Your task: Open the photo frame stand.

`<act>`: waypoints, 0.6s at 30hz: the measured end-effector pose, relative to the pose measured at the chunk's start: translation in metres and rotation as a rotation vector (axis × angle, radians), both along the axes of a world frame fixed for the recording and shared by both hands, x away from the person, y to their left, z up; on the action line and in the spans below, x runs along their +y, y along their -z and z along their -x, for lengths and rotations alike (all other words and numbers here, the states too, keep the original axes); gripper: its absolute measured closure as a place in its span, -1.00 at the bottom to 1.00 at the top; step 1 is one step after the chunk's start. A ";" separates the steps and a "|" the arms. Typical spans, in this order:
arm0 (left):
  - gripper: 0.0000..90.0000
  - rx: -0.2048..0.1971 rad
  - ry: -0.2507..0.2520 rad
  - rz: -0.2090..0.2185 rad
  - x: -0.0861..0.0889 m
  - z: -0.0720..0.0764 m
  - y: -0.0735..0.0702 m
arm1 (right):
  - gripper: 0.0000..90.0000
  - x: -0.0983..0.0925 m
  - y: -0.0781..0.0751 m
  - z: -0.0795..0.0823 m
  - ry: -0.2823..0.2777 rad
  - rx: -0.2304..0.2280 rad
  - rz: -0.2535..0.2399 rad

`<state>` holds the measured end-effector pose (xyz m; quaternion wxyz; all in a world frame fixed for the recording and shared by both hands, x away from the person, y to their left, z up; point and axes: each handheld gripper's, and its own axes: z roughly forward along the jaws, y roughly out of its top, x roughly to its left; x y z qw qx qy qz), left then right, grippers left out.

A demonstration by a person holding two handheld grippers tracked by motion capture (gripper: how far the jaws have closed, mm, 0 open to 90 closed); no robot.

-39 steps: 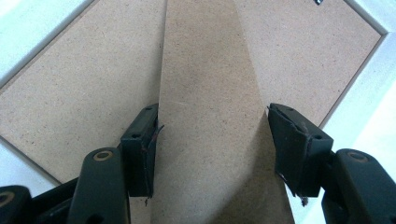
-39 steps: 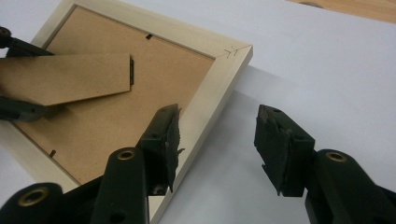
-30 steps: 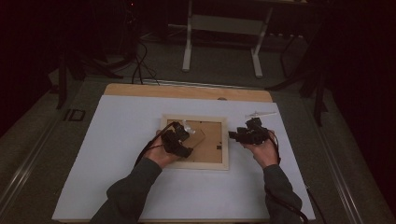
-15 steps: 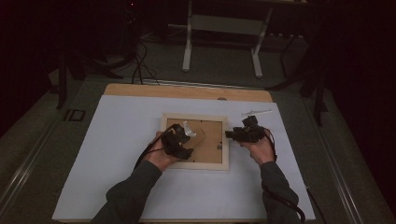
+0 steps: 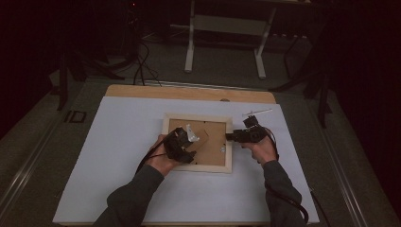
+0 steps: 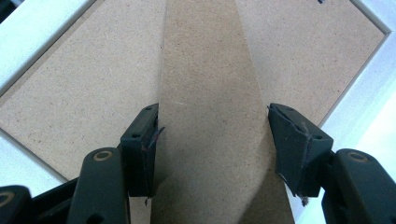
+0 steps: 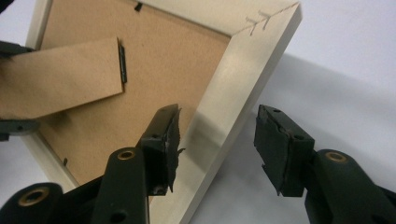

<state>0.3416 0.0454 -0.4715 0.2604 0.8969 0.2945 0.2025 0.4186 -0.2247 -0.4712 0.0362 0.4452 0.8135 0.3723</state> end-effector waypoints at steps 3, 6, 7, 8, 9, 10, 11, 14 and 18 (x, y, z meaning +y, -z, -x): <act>-0.12 -0.005 -0.001 -0.002 0.000 0.001 0.000 | 0.09 0.001 0.001 -0.001 -0.003 0.009 -0.002; -0.12 -0.014 0.001 -0.008 -0.001 0.002 0.000 | 0.08 0.002 0.003 -0.003 -0.012 0.024 -0.010; -0.12 -0.014 0.001 -0.008 -0.001 0.002 0.000 | 0.08 0.002 0.003 -0.003 -0.012 0.024 -0.010; -0.12 -0.019 0.003 -0.008 0.000 0.002 0.000 | 0.08 0.002 0.004 -0.003 -0.014 0.027 -0.009; -0.12 -0.021 0.003 -0.006 0.000 0.003 0.000 | 0.09 0.001 0.004 -0.004 -0.017 0.034 -0.010; -0.12 -0.028 0.004 -0.007 -0.001 0.004 0.000 | 0.11 0.001 0.005 -0.005 -0.021 0.044 -0.015; -0.12 -0.028 0.004 -0.007 -0.001 0.004 0.000 | 0.11 0.001 0.005 -0.005 -0.021 0.044 -0.015; -0.12 -0.048 0.008 -0.013 -0.002 0.007 -0.001 | 0.09 0.002 0.007 -0.006 -0.042 0.061 -0.030; -0.12 -0.059 0.015 -0.009 -0.001 0.008 -0.001 | 0.11 -0.001 0.009 -0.009 -0.051 0.087 -0.070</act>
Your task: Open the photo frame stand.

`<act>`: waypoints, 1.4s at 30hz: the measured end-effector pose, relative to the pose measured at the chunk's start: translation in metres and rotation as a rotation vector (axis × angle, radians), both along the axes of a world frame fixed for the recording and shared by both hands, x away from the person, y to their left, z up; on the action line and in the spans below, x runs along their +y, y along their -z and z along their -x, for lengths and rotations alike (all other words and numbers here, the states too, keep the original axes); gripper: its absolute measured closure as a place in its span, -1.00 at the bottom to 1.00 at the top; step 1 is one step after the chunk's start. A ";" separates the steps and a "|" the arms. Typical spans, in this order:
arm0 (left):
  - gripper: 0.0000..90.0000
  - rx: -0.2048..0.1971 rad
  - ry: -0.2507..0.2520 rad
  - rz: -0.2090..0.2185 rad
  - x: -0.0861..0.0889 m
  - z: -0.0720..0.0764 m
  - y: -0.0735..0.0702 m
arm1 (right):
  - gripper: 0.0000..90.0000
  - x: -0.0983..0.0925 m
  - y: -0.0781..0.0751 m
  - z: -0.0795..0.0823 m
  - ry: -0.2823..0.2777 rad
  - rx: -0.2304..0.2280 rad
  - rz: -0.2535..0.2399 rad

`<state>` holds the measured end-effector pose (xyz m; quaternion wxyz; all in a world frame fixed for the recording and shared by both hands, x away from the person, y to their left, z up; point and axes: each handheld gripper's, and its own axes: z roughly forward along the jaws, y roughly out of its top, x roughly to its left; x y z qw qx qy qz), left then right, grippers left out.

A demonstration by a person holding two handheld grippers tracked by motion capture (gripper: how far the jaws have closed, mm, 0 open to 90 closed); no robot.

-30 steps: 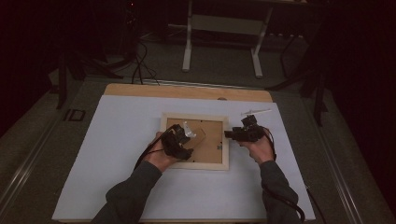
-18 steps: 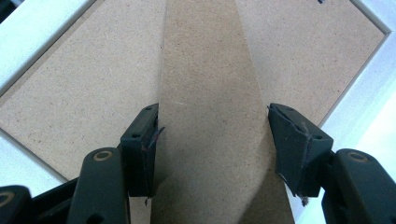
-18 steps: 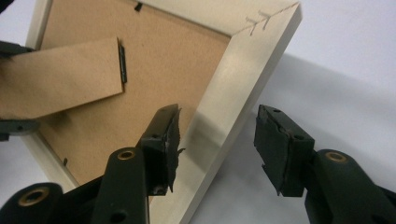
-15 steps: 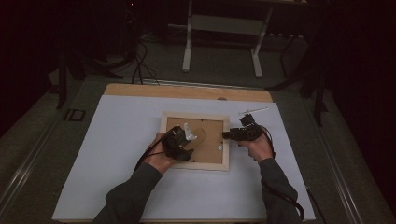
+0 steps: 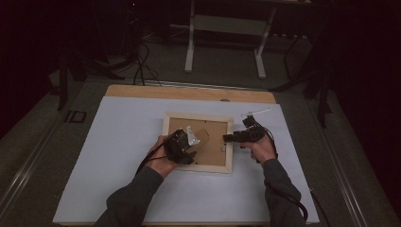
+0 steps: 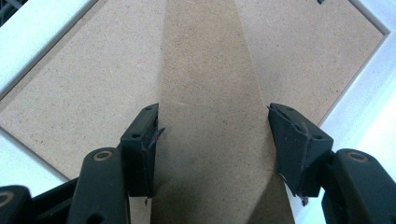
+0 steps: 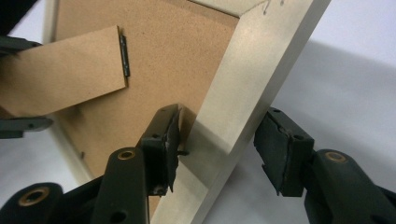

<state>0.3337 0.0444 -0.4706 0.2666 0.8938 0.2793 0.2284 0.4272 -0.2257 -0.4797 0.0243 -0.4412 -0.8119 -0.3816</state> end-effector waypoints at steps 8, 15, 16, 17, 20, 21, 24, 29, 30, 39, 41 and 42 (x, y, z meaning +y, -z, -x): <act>-0.12 -0.011 0.008 0.002 0.001 0.001 0.000 | 0.20 -0.008 0.006 -0.003 -0.026 0.059 -0.080; -0.12 -0.001 0.014 0.013 0.002 0.000 0.000 | 0.26 -0.012 0.006 -0.001 -0.016 0.058 -0.093; -0.12 0.002 0.015 0.020 0.003 -0.001 0.000 | 0.26 -0.012 0.005 0.000 -0.017 0.054 -0.091; -0.12 0.005 0.015 0.024 0.003 -0.001 0.000 | 0.26 -0.012 0.005 0.000 -0.017 0.054 -0.091; -0.12 0.046 0.018 0.055 0.007 -0.005 -0.001 | 0.26 -0.011 0.005 0.001 -0.008 0.046 -0.086; -0.13 0.046 0.018 0.055 0.007 -0.005 -0.001 | 0.26 -0.011 0.005 0.001 -0.008 0.046 -0.086; -0.11 0.102 0.019 0.108 0.012 -0.010 -0.003 | 0.25 -0.011 0.005 0.002 0.001 0.043 -0.086; -0.07 0.198 0.023 0.193 0.021 -0.017 -0.007 | 0.25 -0.010 0.004 0.003 -0.001 0.039 -0.084; -0.07 0.229 0.023 0.219 0.024 -0.020 -0.008 | 0.25 -0.010 0.004 0.003 -0.001 0.039 -0.084; 0.05 0.392 0.019 0.252 0.035 -0.033 -0.009 | 0.25 -0.009 0.002 0.004 -0.003 0.019 -0.073; 0.05 0.403 0.017 0.248 0.035 -0.034 -0.008 | 0.25 -0.009 0.002 0.004 0.000 0.018 -0.073; 0.06 0.405 0.019 0.248 0.035 -0.035 -0.007 | 0.25 -0.009 0.003 0.004 0.001 0.017 -0.074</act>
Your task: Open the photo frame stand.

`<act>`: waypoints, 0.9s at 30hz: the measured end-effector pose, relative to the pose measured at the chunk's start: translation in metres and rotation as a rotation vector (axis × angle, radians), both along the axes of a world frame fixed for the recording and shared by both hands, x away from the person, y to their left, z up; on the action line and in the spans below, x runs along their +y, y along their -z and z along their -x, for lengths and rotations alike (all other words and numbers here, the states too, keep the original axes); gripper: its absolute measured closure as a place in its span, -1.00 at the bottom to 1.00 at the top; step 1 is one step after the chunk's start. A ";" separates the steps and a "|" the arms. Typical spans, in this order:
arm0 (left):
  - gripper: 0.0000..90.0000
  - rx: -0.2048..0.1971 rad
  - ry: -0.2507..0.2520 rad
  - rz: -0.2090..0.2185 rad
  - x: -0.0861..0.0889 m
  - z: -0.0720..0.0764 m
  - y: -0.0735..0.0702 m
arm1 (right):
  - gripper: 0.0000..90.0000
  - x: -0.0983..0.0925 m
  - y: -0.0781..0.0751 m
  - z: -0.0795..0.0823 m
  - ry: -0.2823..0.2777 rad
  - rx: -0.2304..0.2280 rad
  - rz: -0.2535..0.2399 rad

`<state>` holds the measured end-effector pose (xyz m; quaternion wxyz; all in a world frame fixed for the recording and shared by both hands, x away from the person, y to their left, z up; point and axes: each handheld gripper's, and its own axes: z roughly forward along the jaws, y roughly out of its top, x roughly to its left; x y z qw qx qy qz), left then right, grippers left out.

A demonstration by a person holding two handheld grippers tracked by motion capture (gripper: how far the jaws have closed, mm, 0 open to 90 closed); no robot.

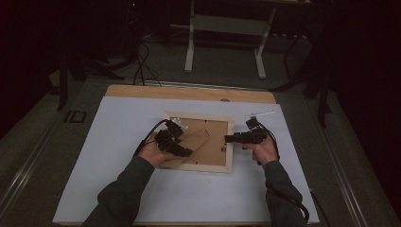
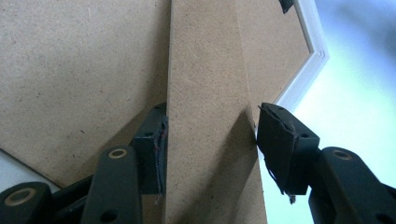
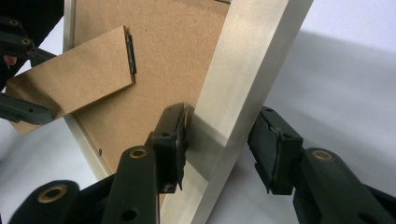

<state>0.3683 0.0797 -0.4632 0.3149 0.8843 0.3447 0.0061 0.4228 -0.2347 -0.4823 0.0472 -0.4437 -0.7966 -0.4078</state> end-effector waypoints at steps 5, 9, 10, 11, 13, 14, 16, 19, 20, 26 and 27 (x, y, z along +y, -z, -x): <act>0.03 0.025 -0.003 -0.004 0.001 -0.003 0.001 | 0.25 0.000 -0.001 0.001 -0.001 -0.005 0.001; -0.05 0.051 -0.001 0.022 0.003 -0.007 0.002 | 0.25 0.000 -0.002 0.002 -0.006 -0.013 0.004; -0.08 0.070 0.003 0.023 0.002 -0.008 0.004 | 0.25 0.000 -0.002 0.002 -0.008 -0.016 0.001; -0.09 0.070 0.003 0.023 0.002 -0.008 0.004 | 0.25 0.000 -0.002 0.002 -0.008 -0.016 0.001; -0.08 0.075 0.010 0.019 0.002 -0.009 0.005 | 0.25 0.000 -0.002 0.002 -0.009 -0.019 0.002; -0.02 0.072 0.011 0.020 0.002 -0.009 0.005 | 0.25 0.000 -0.002 0.002 -0.010 -0.021 0.003; 0.07 0.071 0.014 0.020 0.000 -0.008 0.005 | 0.25 0.000 -0.003 0.003 -0.010 -0.022 0.003; 0.12 0.058 0.019 0.000 -0.002 -0.007 0.004 | 0.25 0.000 -0.003 0.003 -0.010 -0.025 0.005; 0.13 0.055 0.022 -0.006 -0.002 -0.006 0.004 | 0.25 0.000 -0.004 0.004 -0.011 -0.027 0.006; 0.14 0.029 0.023 -0.015 -0.005 -0.004 0.002 | 0.25 0.000 -0.006 0.005 -0.009 -0.046 0.019; 0.14 0.029 0.023 -0.015 -0.005 -0.004 0.002 | 0.25 0.000 -0.006 0.005 -0.009 -0.046 0.019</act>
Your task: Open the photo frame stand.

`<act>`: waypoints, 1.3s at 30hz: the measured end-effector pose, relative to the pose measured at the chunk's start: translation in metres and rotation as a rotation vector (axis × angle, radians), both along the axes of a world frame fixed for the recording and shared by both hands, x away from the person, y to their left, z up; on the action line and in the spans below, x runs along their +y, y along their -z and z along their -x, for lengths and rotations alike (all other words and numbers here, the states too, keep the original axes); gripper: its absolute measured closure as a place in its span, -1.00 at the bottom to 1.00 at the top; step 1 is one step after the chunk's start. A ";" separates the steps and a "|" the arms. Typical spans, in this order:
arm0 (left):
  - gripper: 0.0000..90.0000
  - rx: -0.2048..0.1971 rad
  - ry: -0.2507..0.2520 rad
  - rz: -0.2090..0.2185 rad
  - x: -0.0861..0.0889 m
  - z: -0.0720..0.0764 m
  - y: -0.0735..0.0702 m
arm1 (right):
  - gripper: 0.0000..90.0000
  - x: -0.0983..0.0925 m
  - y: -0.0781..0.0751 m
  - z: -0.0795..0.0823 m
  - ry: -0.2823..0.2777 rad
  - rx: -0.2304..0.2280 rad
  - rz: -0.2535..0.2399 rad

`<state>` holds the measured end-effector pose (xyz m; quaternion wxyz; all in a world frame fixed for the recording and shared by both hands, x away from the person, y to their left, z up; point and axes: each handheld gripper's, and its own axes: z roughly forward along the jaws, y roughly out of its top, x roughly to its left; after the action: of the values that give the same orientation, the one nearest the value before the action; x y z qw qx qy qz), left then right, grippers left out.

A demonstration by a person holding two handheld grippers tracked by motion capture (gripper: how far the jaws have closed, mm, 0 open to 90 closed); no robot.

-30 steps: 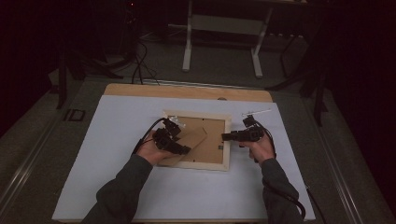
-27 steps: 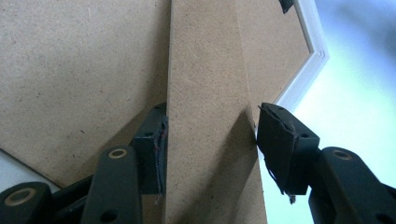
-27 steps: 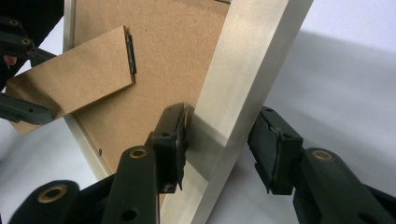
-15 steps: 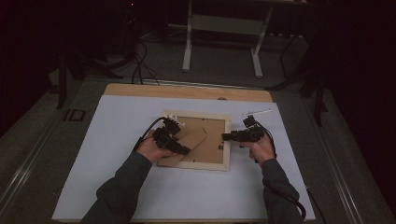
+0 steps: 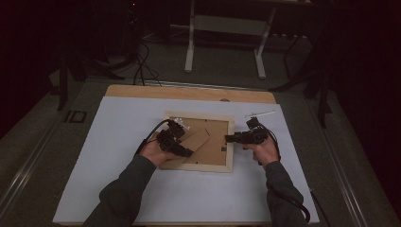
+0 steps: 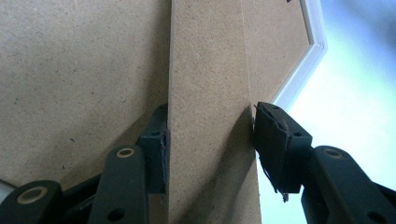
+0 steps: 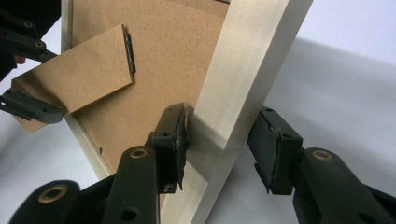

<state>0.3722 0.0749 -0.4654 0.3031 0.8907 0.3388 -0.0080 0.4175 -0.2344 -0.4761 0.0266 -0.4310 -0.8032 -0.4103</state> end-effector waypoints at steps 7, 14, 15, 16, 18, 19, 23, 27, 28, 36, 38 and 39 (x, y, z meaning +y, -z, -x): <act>0.15 -0.040 0.000 -0.016 -0.003 0.001 -0.003 | 0.26 -0.001 -0.006 0.002 0.006 -0.036 0.015; 0.16 -0.076 -0.005 -0.035 -0.006 0.001 -0.007 | 0.28 -0.002 -0.011 0.003 0.016 -0.070 0.014; 0.16 -0.092 -0.007 -0.042 -0.007 0.001 -0.008 | 0.29 -0.002 -0.013 0.004 0.021 -0.082 0.016; 0.16 -0.092 -0.007 -0.042 -0.007 0.001 -0.008 | 0.29 -0.002 -0.013 0.004 0.021 -0.082 0.016; 0.16 -0.103 -0.013 -0.046 -0.009 0.002 -0.009 | 0.30 -0.002 -0.016 0.005 0.027 -0.096 0.019; 0.16 -0.107 -0.015 -0.051 -0.010 0.002 -0.010 | 0.30 -0.002 -0.016 0.005 0.029 -0.102 0.019; 0.18 -0.122 -0.017 -0.059 -0.011 0.002 -0.010 | 0.33 -0.003 -0.021 0.007 0.037 -0.129 0.020; 0.20 -0.128 -0.022 -0.062 -0.012 0.001 -0.010 | 0.34 -0.002 -0.023 0.008 0.041 -0.145 0.021; 0.20 -0.129 -0.023 -0.062 -0.012 0.001 -0.010 | 0.34 -0.002 -0.023 0.008 0.041 -0.145 0.021; 0.39 -0.116 -0.041 -0.027 -0.009 -0.002 -0.011 | 0.35 0.000 -0.029 0.010 0.042 -0.197 0.037; 0.42 -0.116 -0.052 -0.011 -0.007 -0.003 -0.012 | 0.38 -0.001 -0.031 0.011 0.038 -0.206 0.032; 0.44 -0.124 -0.056 -0.016 -0.007 -0.003 -0.013 | 0.38 -0.002 -0.032 0.012 0.038 -0.209 0.026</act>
<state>0.3750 0.0681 -0.4529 0.3166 0.8821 0.3440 0.0585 0.4059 -0.2363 -0.4441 -0.0707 -0.4011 -0.7986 -0.4432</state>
